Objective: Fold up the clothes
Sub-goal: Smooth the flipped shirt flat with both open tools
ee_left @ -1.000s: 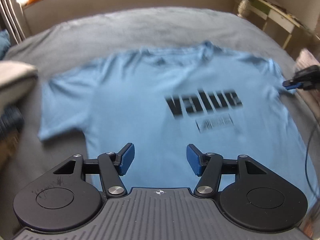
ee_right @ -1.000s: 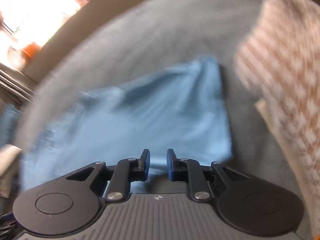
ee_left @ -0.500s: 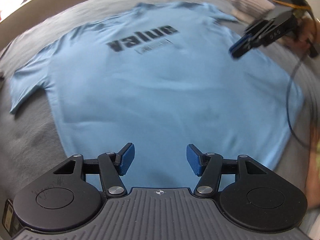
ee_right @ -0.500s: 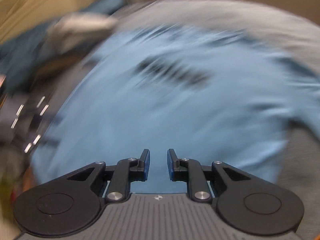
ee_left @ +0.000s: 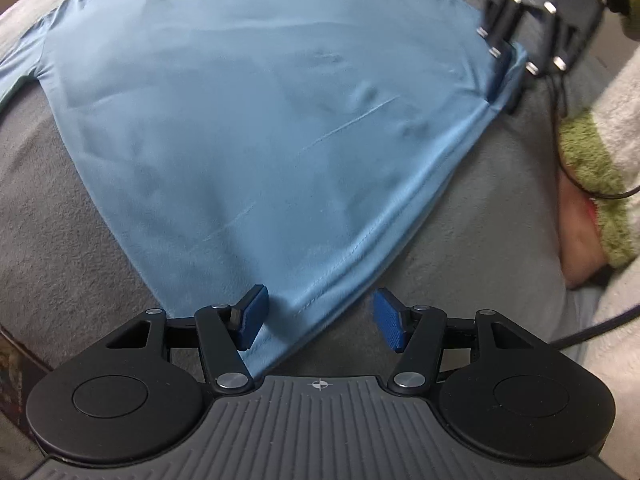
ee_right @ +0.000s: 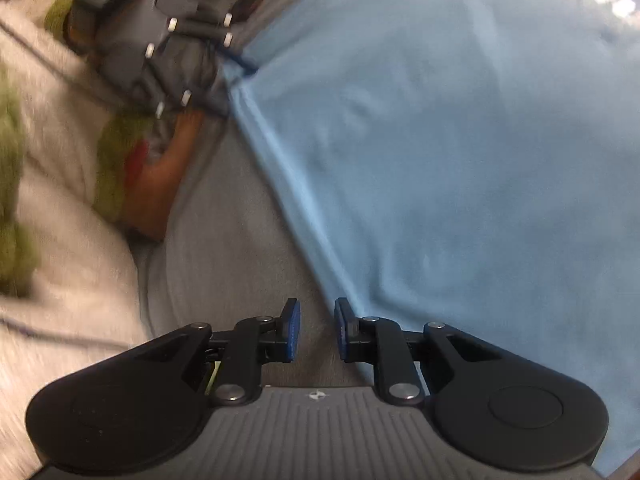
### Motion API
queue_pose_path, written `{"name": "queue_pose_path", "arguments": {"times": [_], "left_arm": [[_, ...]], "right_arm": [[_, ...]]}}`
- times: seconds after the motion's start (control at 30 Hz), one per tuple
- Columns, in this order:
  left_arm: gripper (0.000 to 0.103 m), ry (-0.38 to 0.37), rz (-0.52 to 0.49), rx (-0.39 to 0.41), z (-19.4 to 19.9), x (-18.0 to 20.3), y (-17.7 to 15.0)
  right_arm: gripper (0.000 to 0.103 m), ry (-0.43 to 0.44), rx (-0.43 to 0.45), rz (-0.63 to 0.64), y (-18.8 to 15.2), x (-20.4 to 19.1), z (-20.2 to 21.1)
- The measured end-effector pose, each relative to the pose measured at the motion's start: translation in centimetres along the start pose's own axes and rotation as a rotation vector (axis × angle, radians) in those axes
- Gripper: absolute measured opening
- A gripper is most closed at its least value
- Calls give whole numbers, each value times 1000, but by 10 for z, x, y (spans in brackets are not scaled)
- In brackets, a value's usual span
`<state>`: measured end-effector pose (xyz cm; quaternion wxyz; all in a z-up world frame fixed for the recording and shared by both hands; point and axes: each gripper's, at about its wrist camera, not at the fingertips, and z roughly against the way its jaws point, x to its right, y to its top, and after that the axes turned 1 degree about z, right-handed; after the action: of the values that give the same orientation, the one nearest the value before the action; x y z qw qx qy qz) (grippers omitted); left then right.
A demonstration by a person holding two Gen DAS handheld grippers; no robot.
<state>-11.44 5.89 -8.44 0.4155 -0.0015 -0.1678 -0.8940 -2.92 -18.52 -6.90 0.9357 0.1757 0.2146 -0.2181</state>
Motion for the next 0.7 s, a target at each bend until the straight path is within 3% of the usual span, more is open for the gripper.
{"name": "queue_pose_path", "arguments": {"times": [0.17,0.37,0.7], "left_arm": [[58,-34,85,12,16,-19,9],[58,23,138,78,27,-32,19],[58,75,330,200,28,-60,39]], "right_arm": [[21,-12,180,11,30,8,25],[21,-60,225,37,46,6,16],[21,-131,321,-113,35,31,34]]}}
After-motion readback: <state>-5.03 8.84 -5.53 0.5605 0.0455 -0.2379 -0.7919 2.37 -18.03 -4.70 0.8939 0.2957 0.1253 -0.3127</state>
